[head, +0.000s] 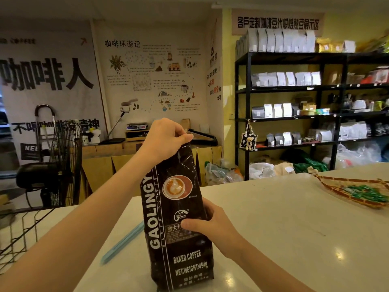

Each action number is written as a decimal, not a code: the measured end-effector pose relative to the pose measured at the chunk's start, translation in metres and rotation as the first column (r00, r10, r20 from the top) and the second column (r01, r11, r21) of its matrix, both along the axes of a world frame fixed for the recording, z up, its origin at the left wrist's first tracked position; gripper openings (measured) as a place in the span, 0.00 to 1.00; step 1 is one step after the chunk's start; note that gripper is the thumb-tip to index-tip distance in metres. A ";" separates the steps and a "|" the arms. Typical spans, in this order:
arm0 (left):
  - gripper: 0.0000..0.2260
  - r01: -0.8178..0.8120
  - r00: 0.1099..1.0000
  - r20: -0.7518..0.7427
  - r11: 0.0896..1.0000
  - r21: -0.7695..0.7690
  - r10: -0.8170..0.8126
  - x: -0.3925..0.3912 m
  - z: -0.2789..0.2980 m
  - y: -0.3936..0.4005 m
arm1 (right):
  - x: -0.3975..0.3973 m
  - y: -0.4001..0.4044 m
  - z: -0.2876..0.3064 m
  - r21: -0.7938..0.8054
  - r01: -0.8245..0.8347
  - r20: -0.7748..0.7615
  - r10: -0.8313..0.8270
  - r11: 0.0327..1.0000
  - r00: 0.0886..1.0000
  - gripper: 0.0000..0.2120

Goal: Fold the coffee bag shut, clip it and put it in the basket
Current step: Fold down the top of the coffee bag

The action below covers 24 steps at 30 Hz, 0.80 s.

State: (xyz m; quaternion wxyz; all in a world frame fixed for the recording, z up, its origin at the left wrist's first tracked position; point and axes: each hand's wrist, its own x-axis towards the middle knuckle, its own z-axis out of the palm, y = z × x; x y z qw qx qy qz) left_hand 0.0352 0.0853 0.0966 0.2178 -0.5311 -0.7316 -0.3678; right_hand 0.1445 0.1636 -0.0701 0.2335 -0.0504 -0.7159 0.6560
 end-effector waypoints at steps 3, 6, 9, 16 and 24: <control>0.11 -0.030 0.998 -0.050 0.992 0.120 0.036 0.005 -0.012 0.005 | 0.000 -0.004 -0.001 -0.012 0.057 -0.037 -0.057 0.998 0.998 0.21; 0.10 0.021 0.999 -0.037 0.987 0.160 -0.015 0.011 -0.018 0.009 | 0.001 -0.007 -0.004 -0.027 0.099 -0.045 -0.100 0.995 0.994 0.21; 0.11 0.057 0.998 -0.019 0.997 0.054 -0.056 0.013 -0.013 0.013 | 0.003 -0.007 -0.003 -0.099 0.083 -0.022 -0.085 0.992 0.996 0.25; 0.12 -0.043 0.998 -0.036 0.995 0.085 0.046 0.006 -0.018 0.015 | 0.002 -0.003 -0.005 -0.426 0.034 -0.026 -0.050 0.904 0.998 0.28; 0.12 -0.036 0.999 -0.011 0.981 0.188 0.039 0.010 -0.020 0.016 | -0.001 -0.010 -0.011 -0.505 0.233 0.011 -0.264 0.831 0.964 0.19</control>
